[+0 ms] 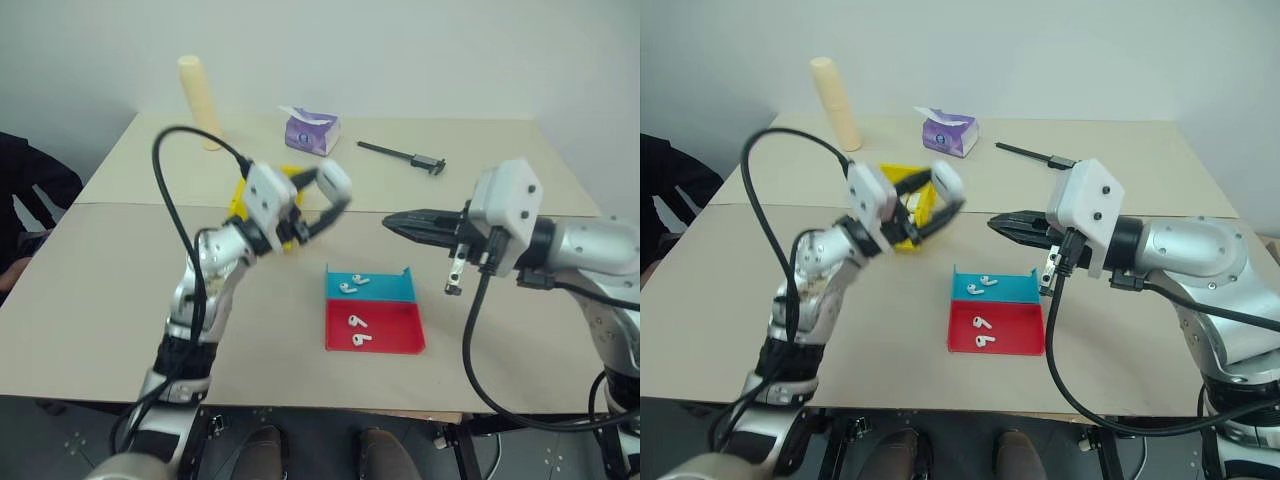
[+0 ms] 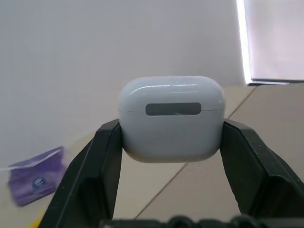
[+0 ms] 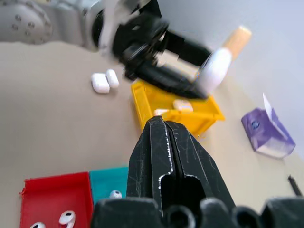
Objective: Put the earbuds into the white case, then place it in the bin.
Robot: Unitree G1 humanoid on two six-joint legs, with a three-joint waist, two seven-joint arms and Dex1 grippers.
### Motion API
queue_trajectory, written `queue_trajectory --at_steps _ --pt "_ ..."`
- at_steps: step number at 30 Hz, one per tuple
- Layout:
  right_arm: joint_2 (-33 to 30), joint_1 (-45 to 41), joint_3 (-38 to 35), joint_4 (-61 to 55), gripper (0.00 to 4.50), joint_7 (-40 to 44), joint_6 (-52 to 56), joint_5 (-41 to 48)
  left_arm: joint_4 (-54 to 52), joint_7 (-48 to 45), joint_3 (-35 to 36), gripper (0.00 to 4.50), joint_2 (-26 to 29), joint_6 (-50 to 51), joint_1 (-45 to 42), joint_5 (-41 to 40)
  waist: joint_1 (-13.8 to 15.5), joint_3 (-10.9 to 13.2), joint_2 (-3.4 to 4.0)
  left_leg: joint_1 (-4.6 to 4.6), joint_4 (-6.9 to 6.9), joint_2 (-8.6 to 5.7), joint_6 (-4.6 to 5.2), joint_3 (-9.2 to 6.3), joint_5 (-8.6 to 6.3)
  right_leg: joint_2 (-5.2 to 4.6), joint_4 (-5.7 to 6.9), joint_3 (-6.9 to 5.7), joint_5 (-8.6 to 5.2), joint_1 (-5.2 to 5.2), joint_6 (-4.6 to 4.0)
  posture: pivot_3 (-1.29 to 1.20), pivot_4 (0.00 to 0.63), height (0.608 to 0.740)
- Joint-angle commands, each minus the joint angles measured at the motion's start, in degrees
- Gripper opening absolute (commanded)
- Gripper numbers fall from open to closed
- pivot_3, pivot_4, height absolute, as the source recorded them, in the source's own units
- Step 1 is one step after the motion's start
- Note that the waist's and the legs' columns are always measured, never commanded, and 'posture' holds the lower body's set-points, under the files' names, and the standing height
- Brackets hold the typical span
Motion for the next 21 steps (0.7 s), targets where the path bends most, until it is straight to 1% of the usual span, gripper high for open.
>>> queue_trajectory --at_steps 1,3,6,10,12,14,15,18,20,21 --pt "1.0 0.2 -0.2 -0.4 0.02 -1.7 -0.4 -0.7 12.3 12.8 0.4 2.77 -0.5 3.0 -6.9 8.3 -0.1 0.0 0.00 -0.01 0.00 0.00 0.00 0.00 0.00 0.00 -0.02 0.00 0.00 -0.01 0.01 0.00 0.150 0.740" --pt "1.5 0.3 1.3 0.4 0.02 -1.9 -1.0 -2.0 18.6 15.3 -0.8 2.77 0.3 2.4 -9.2 11.4 -0.2 0.0 0.00 -0.02 -0.01 0.01 0.02 0.01 -0.02 0.02 -0.04 0.02 0.00 -0.03 0.01 0.00 0.150 0.740" --pt "2.3 0.2 2.6 1.3 0.02 -2.3 -1.4 -3.4 25.6 17.7 0.0 2.77 -0.4 2.2 -12.1 12.1 -0.2 0.0 -0.01 -0.14 -0.02 0.01 0.02 0.05 -0.01 0.02 -0.05 0.01 0.00 -0.15 0.01 0.00 0.150 0.740" --pt "2.8 0.8 3.0 1.5 0.02 -2.5 -1.5 -4.5 29.9 17.5 -0.2 2.77 -0.3 -0.4 -12.8 12.5 0.1 0.0 -0.02 -0.20 0.00 0.01 0.01 0.26 -0.01 0.00 -0.05 -0.07 0.00 -0.18 0.01 0.00 0.150 0.740" --pt "2.7 1.3 3.2 1.4 0.00 -2.4 -1.6 -5.2 30.9 16.2 -0.6 3.48 0.0 0.5 -13.0 12.6 0.2 0.0 -0.02 -0.21 0.00 0.01 0.00 0.34 0.00 0.00 -0.05 -0.10 0.00 -0.17 0.01 0.00 0.150 0.740" --pt "2.6 1.5 3.2 1.3 0.00 -2.3 -1.5 -5.4 31.0 17.6 -0.7 4.07 -0.2 -2.5 -12.7 13.3 0.2 0.0 -0.02 -0.21 0.00 0.01 -0.02 0.35 0.01 0.00 -0.05 -0.12 0.00 -0.16 0.01 0.00 0.150 0.740" --pt "2.6 1.5 3.2 1.2 0.00 -2.2 -1.4 -5.5 30.9 18.2 -0.3 4.43 -0.4 -2.8 -12.8 13.2 0.2 0.0 -0.02 -0.21 0.00 0.01 -0.03 0.35 0.02 0.00 -0.05 -0.13 0.00 -0.15 0.00 0.00 0.150 0.740" --pt "2.3 1.6 3.4 1.5 0.00 -1.7 -1.6 -6.1 29.8 19.4 0.0 4.47 -0.4 -2.6 -12.7 13.6 0.2 0.0 -0.02 -0.20 0.00 0.01 -0.03 0.35 0.02 0.00 -0.05 -0.12 0.00 -0.14 0.00 0.00 0.150 0.740" --pt "2.0 1.8 3.4 1.6 0.00 -1.2 -1.9 -6.4 26.6 18.2 -0.1 4.47 0.1 -3.2 -11.1 13.2 0.2 0.0 -0.02 -0.20 0.00 0.01 -0.04 0.35 0.02 0.00 -0.04 -0.12 0.00 -0.14 0.00 0.00 0.150 0.740" --pt "1.5 2.2 3.1 1.8 0.00 -0.4 -2.1 -6.3 22.2 14.6 0.8 4.47 0.6 -4.1 -8.6 10.3 0.1 0.0 -0.02 -0.20 0.00 0.01 -0.04 0.35 0.02 0.00 -0.04 -0.12 0.00 -0.15 0.00 0.00 0.150 0.740"
